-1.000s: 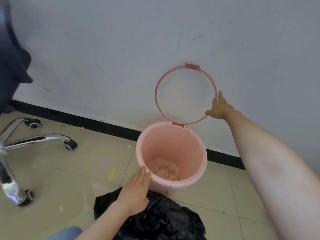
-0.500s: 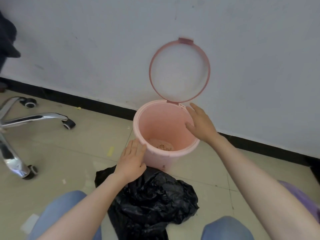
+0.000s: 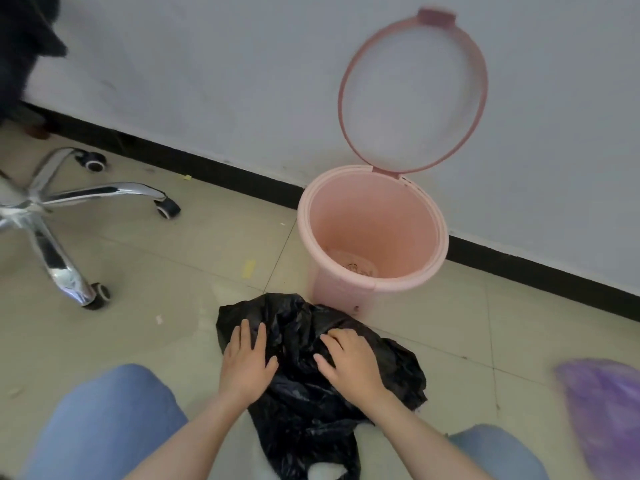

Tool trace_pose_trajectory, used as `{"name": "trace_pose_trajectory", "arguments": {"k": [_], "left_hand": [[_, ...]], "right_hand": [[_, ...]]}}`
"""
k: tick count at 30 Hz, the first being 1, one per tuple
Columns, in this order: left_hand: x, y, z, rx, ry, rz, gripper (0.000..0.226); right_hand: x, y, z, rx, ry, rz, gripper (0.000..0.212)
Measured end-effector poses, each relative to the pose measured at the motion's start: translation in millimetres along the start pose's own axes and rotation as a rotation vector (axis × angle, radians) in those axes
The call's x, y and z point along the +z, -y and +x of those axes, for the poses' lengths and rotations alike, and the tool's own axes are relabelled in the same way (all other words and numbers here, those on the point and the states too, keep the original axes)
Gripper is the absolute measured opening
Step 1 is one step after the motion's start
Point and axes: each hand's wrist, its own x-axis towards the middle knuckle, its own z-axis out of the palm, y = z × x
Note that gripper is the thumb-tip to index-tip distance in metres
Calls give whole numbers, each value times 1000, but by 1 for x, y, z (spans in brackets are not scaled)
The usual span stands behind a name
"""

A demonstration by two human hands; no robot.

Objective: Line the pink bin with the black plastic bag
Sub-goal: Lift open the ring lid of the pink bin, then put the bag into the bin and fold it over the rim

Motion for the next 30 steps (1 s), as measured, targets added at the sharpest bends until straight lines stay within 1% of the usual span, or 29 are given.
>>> {"name": "trace_pose_trajectory", "arguments": {"k": [1, 3, 5, 7, 8, 10, 13, 16, 17, 19, 20, 21, 23, 25, 26, 27, 29, 30], "left_hand": [[5, 4, 0, -15, 8, 1, 66], [16, 13, 2, -49, 21, 8, 66], [25, 20, 4, -91, 44, -3, 66], [35, 27, 8, -152, 76, -35, 67], [36, 28, 9, -175, 79, -76, 68], [39, 29, 14, -224, 89, -248, 71], [46, 26, 20, -294, 71, -579, 77], [55, 25, 23, -338, -70, -857, 90], [55, 23, 24, -375, -98, -934, 95], [54, 21, 28, -450, -104, -1016, 101], [54, 20, 29, -476, -95, -1036, 102], [53, 19, 30, -496, -80, -1052, 102], [56, 19, 30, -520, -61, -1080, 101], [59, 19, 28, -539, -46, -1099, 95], [60, 19, 27, -541, -35, -1103, 89], [60, 17, 25, -540, -22, -1100, 82], [61, 15, 24, -522, 7, -1084, 68], [62, 14, 23, -505, 22, -1068, 60]], "right_hand": [[10, 4, 0, 38, 96, -25, 44], [30, 12, 2, 116, 213, -44, 49], [43, 16, 5, 173, 247, -48, 49], [62, 12, 11, 149, 231, 5, 55], [63, 9, 14, 153, 251, 26, 58], [66, 2, 19, 246, 305, 78, 55], [73, -12, 20, 359, 313, 115, 53], [78, -16, 7, 310, 418, 109, 57], [78, -16, 3, 284, 429, 95, 66], [78, -17, -6, 250, 390, 94, 103], [79, -16, -11, 249, 365, 101, 113], [79, -15, -14, 251, 341, 118, 115], [79, -6, -18, 253, 316, 155, 106], [82, 2, -18, 283, 315, 187, 85], [84, 5, -17, 326, 305, 225, 79], [86, 7, -14, 390, 272, 291, 78], [87, 7, -8, 560, 166, 497, 75], [87, 5, -5, 626, 110, 605, 69]]}}
